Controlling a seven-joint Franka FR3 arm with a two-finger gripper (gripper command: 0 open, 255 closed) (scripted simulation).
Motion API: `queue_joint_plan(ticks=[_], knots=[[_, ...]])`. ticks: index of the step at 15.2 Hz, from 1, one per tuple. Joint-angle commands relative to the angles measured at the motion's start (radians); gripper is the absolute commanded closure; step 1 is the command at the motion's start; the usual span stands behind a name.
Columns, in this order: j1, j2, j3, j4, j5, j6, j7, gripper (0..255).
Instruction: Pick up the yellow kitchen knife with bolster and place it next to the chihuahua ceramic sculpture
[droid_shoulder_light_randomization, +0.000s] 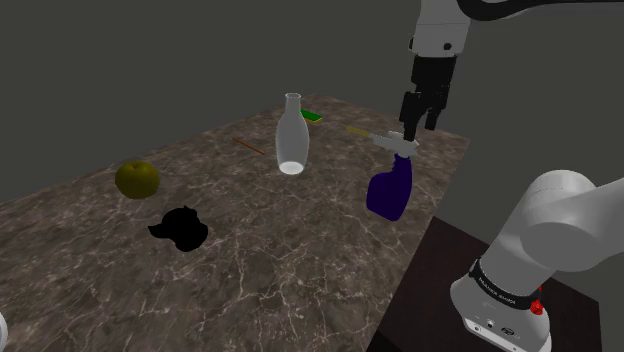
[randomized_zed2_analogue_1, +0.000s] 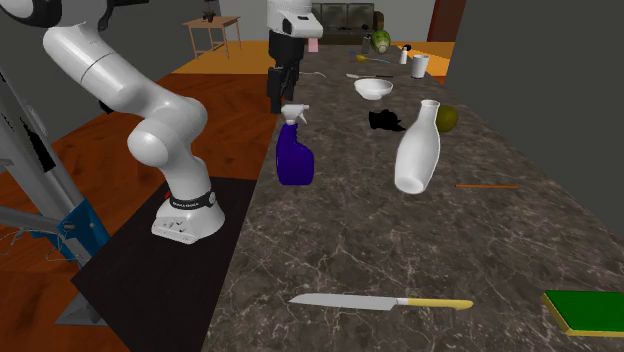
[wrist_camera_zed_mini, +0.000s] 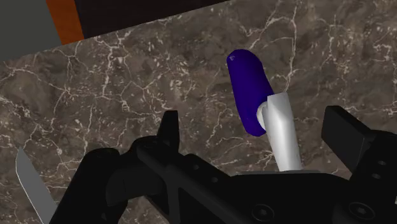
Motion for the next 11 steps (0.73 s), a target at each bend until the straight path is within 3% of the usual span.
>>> queue_joint_plan(ticks=[1, 11], knots=[[0.0, 0.0, 0.0, 0.0, 0.0, 0.0, 0.0, 0], [-0.06, 0.205, -0.179, 0.006, -0.122, 0.211, -0.242, 0]])
